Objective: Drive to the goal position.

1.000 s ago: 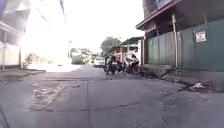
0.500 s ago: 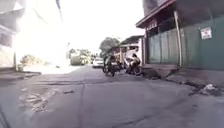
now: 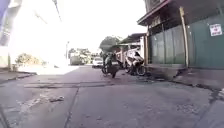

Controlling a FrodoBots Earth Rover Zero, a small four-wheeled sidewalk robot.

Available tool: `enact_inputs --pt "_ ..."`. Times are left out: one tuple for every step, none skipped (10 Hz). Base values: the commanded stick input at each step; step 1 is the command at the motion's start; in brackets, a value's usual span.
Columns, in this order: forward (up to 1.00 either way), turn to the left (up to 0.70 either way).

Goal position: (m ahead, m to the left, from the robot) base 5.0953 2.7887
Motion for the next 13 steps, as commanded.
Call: enact_inputs --pt "0.84 0.28" --pt "0.84 0.32" --pt "0.84 0.32" --pt "0.84 0.32" --pt "0.84 0.33" --pt "0.87 0.34" --pt "0.91 0.35" --pt "0.92 0.36" --pt "0.92 0.36" --pt "0.92 0.11" --pt "0.94 -0.01" --pt "0.96 -0.01" --pt "0.96 -0.01"
